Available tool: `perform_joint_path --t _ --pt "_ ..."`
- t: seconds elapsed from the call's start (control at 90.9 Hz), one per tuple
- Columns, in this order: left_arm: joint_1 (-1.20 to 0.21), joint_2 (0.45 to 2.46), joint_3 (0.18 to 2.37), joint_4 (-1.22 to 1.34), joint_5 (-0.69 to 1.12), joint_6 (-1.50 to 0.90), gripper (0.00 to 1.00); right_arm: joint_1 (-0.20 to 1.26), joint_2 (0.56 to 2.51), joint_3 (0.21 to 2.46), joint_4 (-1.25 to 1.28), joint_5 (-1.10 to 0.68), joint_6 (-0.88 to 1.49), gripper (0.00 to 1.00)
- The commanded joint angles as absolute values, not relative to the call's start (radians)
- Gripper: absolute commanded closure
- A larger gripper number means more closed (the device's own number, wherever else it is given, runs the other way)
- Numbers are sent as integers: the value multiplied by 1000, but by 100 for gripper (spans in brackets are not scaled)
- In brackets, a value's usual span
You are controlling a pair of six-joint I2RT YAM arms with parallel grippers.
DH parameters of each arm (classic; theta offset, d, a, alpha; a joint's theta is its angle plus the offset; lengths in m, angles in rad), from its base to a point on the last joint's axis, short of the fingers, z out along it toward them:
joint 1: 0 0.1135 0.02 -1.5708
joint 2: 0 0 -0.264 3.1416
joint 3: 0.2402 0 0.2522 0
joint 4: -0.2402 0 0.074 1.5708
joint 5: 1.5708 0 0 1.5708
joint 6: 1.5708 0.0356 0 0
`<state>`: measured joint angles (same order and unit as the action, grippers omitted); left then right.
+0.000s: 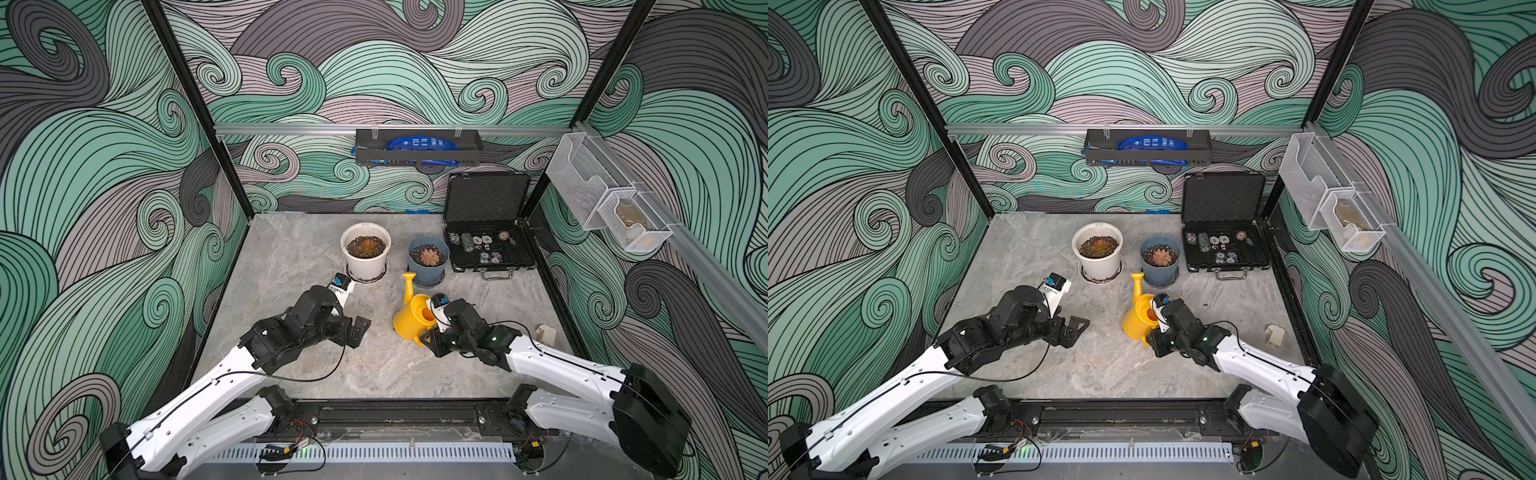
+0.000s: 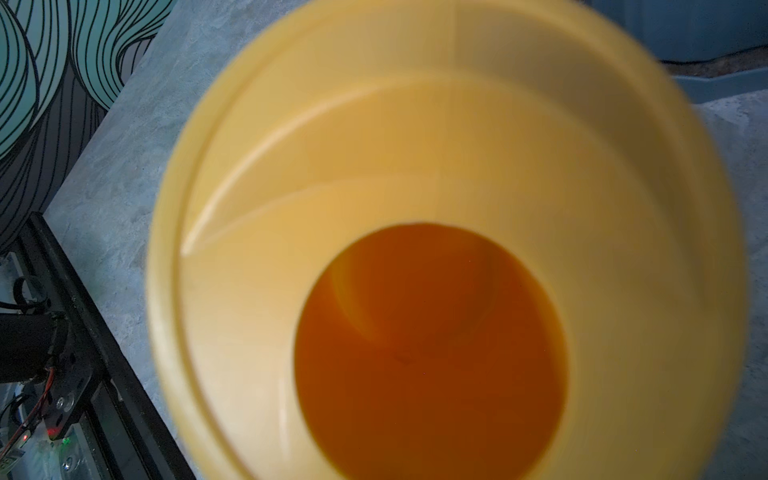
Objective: Water the succulent around the soil edge
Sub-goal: Pick up the watering can from the center of the board.
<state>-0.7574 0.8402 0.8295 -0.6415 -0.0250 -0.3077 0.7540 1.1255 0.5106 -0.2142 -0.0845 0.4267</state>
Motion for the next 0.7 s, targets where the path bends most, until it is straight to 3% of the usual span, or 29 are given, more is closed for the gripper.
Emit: perform_joint_path --t 0.0,0.264,0.693 --pt "-750 823 852 -635 -14 -318 1 767 1106 551 -256 -17 419 100" --pt "-750 804 850 -624 16 -316 1 785 1081 644 -391 41 469 100" --pt "-744 694 834 -596 -24 -327 1 867 1222 980 -760 62 515 100"
